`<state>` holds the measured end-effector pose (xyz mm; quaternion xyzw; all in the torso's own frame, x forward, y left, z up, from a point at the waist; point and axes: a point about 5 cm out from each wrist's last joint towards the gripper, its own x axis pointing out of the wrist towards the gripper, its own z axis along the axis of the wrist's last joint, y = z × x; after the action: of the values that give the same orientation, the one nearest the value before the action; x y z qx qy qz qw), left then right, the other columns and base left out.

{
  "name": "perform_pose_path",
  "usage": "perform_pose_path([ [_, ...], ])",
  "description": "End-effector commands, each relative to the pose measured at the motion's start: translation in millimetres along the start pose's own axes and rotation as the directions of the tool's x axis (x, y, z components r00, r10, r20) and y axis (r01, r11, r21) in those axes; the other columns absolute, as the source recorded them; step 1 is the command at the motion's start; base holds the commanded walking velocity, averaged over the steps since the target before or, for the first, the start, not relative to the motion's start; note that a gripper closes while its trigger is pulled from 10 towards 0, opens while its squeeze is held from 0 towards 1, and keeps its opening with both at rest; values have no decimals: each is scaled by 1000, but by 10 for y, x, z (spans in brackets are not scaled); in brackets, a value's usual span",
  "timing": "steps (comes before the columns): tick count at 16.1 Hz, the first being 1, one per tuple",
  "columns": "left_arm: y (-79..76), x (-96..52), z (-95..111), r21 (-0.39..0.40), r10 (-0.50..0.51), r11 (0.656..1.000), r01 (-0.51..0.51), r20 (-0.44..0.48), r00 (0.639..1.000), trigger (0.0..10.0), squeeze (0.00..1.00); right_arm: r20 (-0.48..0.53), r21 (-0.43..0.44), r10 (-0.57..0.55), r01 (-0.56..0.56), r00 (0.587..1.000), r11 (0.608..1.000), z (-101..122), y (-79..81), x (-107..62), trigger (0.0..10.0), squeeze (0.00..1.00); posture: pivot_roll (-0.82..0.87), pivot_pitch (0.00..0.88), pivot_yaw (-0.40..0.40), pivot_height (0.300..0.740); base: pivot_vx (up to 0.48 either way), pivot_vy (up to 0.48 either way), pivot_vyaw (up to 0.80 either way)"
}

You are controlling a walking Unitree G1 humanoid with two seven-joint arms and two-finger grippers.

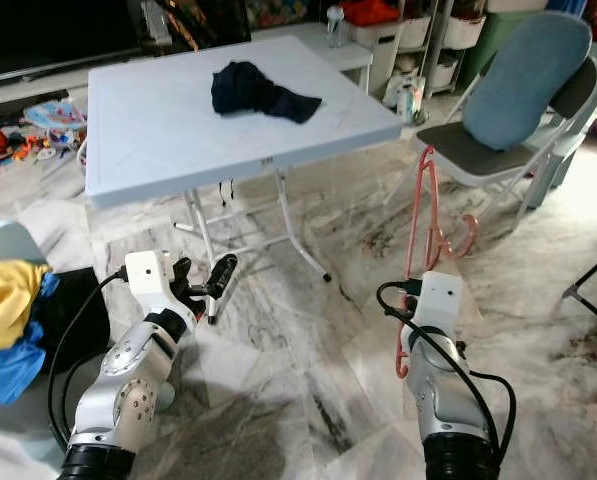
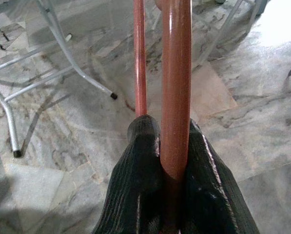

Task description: Hang hanger

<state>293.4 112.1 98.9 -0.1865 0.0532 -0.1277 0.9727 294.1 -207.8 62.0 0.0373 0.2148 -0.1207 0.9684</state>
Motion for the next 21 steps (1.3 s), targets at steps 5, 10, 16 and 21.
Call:
perform_pose_path([
  [5,-16,-10,28,-5,-15,1000,15,6,1000,10000,0,34,-6,13,-12,999,1000,91,45,-7,10000,0,-130,0,27,740,412,199,-492],
  [10,-19,-13,18,-10,-18,1000,18,-5,1000,10000,0,30,-2,10,-10,999,1000,84,57,-3,10000,0,-130,0,29,740,409,251,-591],
  [16,-79,1,-44,-7,-66,998,65,-49,997,10000,0,18,8,-5,5,1000,1000,56,63,-8,10000,0,-136,0,38,740,411,210,-734],
  [21,-113,-13,-100,-7,-92,996,92,-85,992,10000,0,16,9,-6,6,1000,1000,46,84,0,10000,0,-136,0,38,740,460,0,-800],
])
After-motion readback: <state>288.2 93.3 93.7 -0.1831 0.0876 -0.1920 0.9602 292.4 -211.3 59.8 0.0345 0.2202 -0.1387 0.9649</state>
